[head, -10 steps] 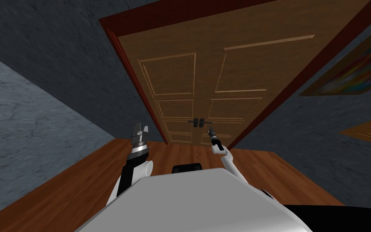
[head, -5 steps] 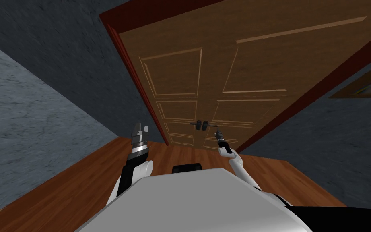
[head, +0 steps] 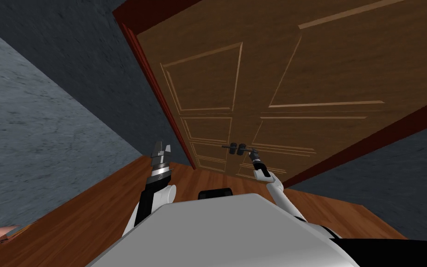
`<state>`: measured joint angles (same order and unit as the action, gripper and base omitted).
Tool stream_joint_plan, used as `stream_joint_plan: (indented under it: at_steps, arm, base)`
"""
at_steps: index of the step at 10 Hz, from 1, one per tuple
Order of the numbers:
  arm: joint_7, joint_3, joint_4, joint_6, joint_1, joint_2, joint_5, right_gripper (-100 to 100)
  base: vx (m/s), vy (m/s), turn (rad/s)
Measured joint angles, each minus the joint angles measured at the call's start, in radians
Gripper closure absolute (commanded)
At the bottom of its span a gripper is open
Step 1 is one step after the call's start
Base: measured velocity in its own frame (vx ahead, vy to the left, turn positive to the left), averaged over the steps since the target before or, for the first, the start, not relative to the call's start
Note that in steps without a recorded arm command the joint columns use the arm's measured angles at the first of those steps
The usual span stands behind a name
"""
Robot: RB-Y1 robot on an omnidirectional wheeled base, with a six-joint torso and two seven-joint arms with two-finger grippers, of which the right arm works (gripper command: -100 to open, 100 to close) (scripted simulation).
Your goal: Pull the door open
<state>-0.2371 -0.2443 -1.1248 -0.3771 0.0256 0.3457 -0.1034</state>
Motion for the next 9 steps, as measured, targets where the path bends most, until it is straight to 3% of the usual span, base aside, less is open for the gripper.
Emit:
stream_joint_plan:
  at_steps: [1,7,9]
  arm:
    - [-0.001,0.001,-0.001,0.000,-0.001,0.000,0.000,100]
    - [0.000,0.003,0.000,0.001,-0.001,-0.003,0.000,100]
    - [-0.013,0.008,-0.006,-0.005,0.011,0.015,-0.002,100]
  base:
    - [-0.010,-0.007,-0.025]
    - [-0.035,-0.010,0.010]
    - [-0.164,-0.023,0.064]
